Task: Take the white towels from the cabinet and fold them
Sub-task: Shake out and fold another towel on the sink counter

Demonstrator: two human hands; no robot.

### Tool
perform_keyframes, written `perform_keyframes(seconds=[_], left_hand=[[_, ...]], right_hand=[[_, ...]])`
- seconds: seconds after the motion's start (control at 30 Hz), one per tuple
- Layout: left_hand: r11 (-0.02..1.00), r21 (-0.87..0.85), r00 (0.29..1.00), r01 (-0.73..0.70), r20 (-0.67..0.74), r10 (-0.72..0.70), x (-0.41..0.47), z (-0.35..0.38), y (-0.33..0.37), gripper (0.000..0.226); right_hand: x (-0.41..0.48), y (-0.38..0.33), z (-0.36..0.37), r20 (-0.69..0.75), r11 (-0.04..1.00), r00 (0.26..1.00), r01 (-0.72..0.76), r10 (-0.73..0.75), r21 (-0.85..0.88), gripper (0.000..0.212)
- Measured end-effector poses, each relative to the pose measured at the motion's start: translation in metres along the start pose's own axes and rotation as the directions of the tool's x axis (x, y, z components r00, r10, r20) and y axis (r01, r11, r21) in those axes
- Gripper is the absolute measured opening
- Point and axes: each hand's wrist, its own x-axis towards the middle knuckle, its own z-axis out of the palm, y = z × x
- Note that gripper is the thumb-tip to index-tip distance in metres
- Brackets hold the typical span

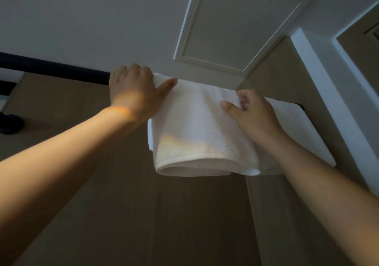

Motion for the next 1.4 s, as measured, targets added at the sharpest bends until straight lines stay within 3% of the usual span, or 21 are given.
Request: perform_keyframes(seconds=[0.1,0.2,0.27,0.37,0.43,0.53,0.7,0.93,1.07,1.13,1.23,1.33,1.4], left_hand=[[0.974,-0.228,1.000,0.018,0.029,-0.012,-0.032,-0.008,0.000,0.070],[0.893,-0.411,0.968,0.183,0.234,-0.091,-0.050,-0.008,-0.001,0.077],[0.813,-0.488,0.921,0.317,0.364,-0.141,-0.051,-0.003,-0.002,0.065],[0.736,-0.584,0.926,0.342,0.342,-0.159,-0.045,0.005,-0.007,0.032],[0.748,-0.602,0.956,0.279,0.247,-0.158,-0.038,0.006,-0.008,0.025],[0.782,-0.595,0.982,0.187,0.113,-0.148,-0.024,0.009,-0.006,0.033],[0.842,-0.514,0.986,0.163,0.053,-0.159,-0.020,0.022,-0.005,0.044],[0.735,-0.585,0.936,0.343,0.274,-0.219,-0.046,0.042,-0.018,0.044],[0.627,-0.639,0.884,0.447,0.422,-0.201,-0.056,0.043,-0.017,0.041],[0.548,-0.667,0.848,0.505,0.502,-0.171,-0.061,0.042,-0.017,0.048],[0.484,-0.663,0.792,0.571,0.599,-0.115,-0.067,0.040,-0.019,0.060],[0.435,-0.671,0.766,0.600,0.639,-0.071,-0.073,0.039,-0.021,0.070],[0.389,-0.691,0.761,0.609,0.647,-0.043,-0.077,0.038,-0.022,0.061]], right_hand=[[-0.008,0.007,0.000,0.033,0.995,0.997,-0.067,0.065,0.074,0.052],[-0.010,0.013,0.003,0.129,0.979,0.982,-0.155,0.138,0.132,0.053],[-0.010,0.015,0.004,0.197,0.943,0.962,-0.235,0.190,0.238,0.038],[-0.010,0.011,0.003,0.178,0.895,0.959,-0.271,0.219,0.356,0.021],[-0.006,0.006,0.004,0.071,0.903,0.978,-0.207,0.195,0.377,0.019],[0.010,-0.002,0.007,-0.059,0.931,0.989,-0.107,0.136,0.350,0.018],[0.031,0.000,0.019,-0.069,0.965,0.988,-0.118,0.137,0.235,0.029],[0.010,0.017,0.024,-0.011,0.975,0.990,-0.140,0.144,0.173,0.033],[-0.020,0.020,0.019,0.092,0.947,0.972,-0.230,0.214,0.225,0.044],[-0.040,0.023,0.018,0.136,0.943,0.968,-0.239,0.212,0.230,0.044],[-0.064,0.026,0.022,0.204,0.889,0.957,-0.271,0.207,0.370,0.040],[-0.073,0.029,0.032,0.151,0.930,0.973,-0.213,0.174,0.298,0.040],[-0.076,0.032,0.039,0.118,0.954,0.982,-0.171,0.146,0.245,0.036]])
